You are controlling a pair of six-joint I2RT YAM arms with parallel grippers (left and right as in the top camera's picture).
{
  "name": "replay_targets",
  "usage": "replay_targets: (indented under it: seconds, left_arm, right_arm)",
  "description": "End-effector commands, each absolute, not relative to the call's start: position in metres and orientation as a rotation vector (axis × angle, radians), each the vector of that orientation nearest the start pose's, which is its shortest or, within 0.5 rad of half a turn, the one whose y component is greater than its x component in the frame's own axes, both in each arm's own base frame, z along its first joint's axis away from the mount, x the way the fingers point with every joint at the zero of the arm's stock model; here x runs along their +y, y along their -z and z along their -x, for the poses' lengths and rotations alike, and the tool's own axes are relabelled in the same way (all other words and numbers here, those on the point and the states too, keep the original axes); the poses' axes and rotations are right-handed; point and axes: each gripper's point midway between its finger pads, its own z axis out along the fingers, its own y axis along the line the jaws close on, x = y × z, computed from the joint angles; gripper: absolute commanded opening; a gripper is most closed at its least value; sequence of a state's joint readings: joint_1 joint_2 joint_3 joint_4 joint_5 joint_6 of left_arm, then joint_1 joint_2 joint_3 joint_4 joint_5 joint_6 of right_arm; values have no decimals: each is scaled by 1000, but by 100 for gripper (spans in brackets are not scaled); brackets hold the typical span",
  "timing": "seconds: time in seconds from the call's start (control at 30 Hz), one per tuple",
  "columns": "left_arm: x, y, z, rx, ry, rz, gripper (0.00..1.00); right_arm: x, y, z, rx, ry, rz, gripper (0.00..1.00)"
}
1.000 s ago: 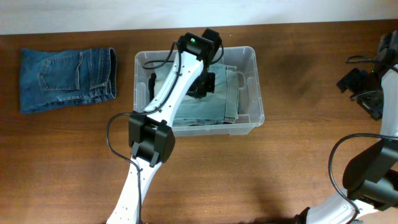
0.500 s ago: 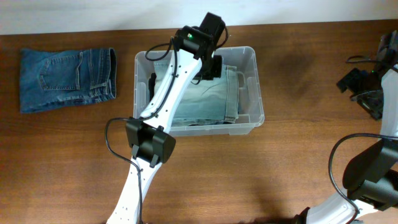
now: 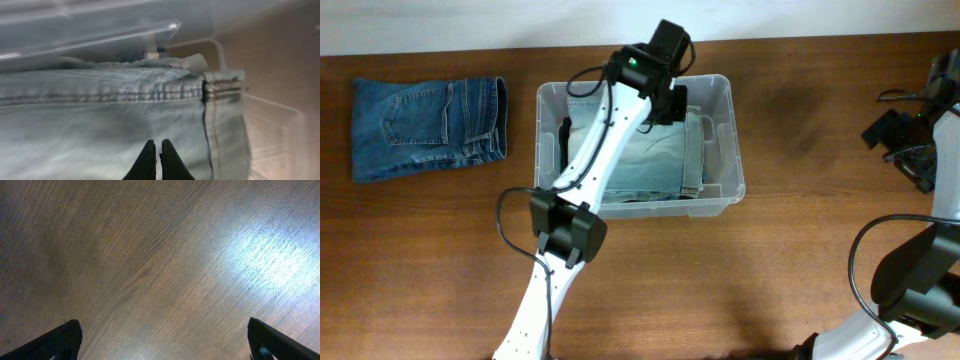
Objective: Pack container
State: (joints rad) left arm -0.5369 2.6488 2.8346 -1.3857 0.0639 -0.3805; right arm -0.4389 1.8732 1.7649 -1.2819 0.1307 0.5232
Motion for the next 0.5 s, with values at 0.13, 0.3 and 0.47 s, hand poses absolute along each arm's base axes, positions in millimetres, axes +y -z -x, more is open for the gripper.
replay_targets:
  seconds: [0.13,0.3,0.47]
  left_arm:
    - [-309,-72,-476,2895,301,-294,6]
    - [-311,-68,-476,2889,297,-328,7]
    - [-304,-103,-473,2857,313,-317,7]
  right_arm:
    - [-189,-157,-345,2602,199,-1395,98]
    - [-189,-157,-345,2602,199,-1395,98]
    - [-189,-157,-345,2602,199,-1395,98]
